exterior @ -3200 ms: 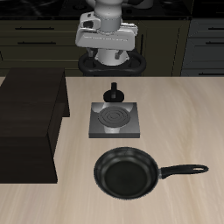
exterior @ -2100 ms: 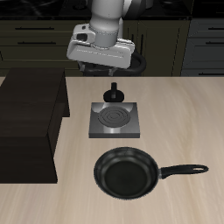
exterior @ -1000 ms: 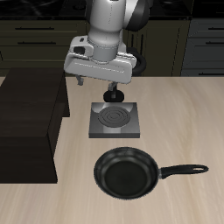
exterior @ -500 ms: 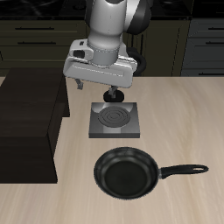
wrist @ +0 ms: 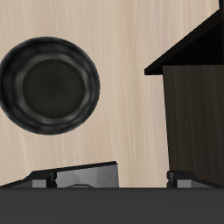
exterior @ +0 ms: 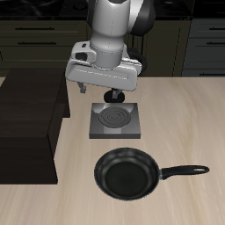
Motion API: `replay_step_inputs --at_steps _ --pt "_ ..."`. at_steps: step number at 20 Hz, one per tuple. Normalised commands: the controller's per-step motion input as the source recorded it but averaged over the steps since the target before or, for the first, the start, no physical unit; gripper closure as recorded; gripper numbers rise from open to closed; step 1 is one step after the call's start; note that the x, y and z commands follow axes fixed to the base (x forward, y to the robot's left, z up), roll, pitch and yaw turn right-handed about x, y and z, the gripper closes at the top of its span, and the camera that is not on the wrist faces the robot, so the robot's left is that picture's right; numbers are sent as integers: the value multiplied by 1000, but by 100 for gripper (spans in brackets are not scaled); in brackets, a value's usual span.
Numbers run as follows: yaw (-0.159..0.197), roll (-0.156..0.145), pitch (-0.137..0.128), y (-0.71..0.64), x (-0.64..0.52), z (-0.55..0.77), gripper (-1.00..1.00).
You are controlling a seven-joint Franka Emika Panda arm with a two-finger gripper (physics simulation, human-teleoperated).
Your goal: Place the frypan on the flat stove
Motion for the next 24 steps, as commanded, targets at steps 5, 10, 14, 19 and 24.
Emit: replay_step_inputs --at_steps 5,10,14,19,24 --pt "24 15 -12 140 152 64 -100" --pt "7 14 12 115 133 -9 -100" --pt "25 16 -9 143 131 17 -100" --pt "54 -1 -23 120 96 17 -100" --pt "-6 3 -4 26 168 14 -100"
